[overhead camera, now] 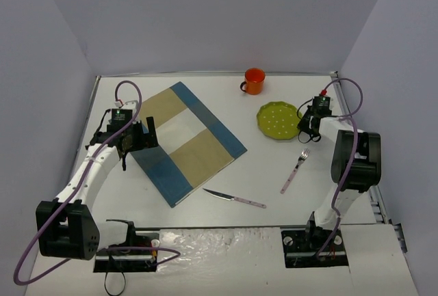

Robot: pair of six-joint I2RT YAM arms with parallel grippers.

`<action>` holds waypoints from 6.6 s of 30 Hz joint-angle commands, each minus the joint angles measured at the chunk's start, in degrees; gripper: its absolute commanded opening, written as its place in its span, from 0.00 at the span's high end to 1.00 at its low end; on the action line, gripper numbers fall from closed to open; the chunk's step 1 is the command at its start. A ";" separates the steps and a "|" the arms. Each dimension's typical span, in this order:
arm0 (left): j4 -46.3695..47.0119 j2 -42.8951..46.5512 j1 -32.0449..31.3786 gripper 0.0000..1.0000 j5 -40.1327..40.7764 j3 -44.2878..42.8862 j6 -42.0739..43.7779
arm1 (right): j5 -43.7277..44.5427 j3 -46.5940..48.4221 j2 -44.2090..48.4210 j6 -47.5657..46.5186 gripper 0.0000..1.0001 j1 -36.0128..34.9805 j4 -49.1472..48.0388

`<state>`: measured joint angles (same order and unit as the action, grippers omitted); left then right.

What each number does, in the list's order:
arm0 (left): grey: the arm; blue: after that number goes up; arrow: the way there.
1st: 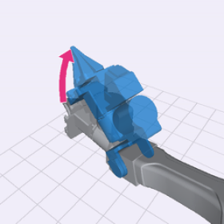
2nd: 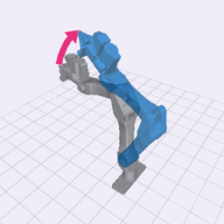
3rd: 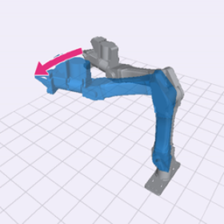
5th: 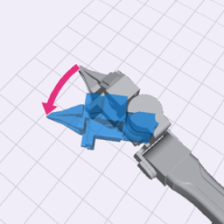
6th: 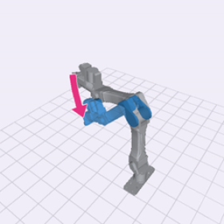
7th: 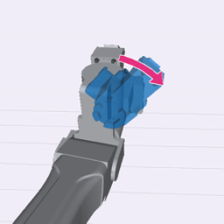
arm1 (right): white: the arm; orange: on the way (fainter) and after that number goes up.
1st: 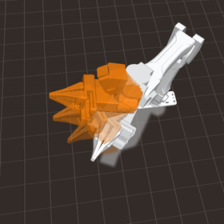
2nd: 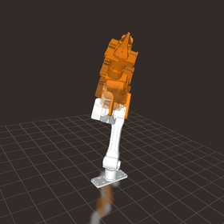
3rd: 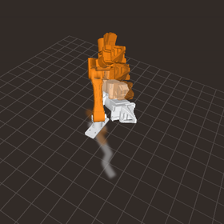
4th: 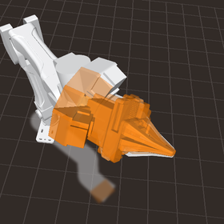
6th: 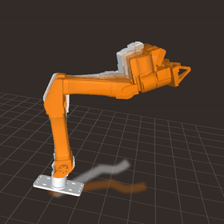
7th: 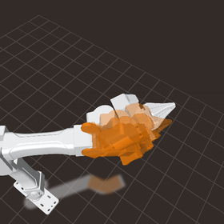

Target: Set the dinner table for one person

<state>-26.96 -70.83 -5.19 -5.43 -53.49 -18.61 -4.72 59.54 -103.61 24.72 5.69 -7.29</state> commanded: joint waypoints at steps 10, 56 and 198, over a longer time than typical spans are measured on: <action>2.03 0.04 -0.26 0.03 0.63 -2.23 -0.39 | -9.10 -0.42 14.14 1.57 1.00 -2.48 -4.58; 24.61 -36.86 -25.19 0.04 -10.06 -28.40 -33.57 | -24.25 -1.69 13.70 9.56 1.00 -8.58 -14.51; 41.28 -23.05 8.08 0.85 -27.59 7.68 -40.29 | -19.71 -3.61 28.29 -4.49 0.10 -11.69 2.72</action>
<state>7.48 -95.63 2.76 -30.13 -42.61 -59.73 -24.90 54.94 -75.60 21.35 -5.60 -1.92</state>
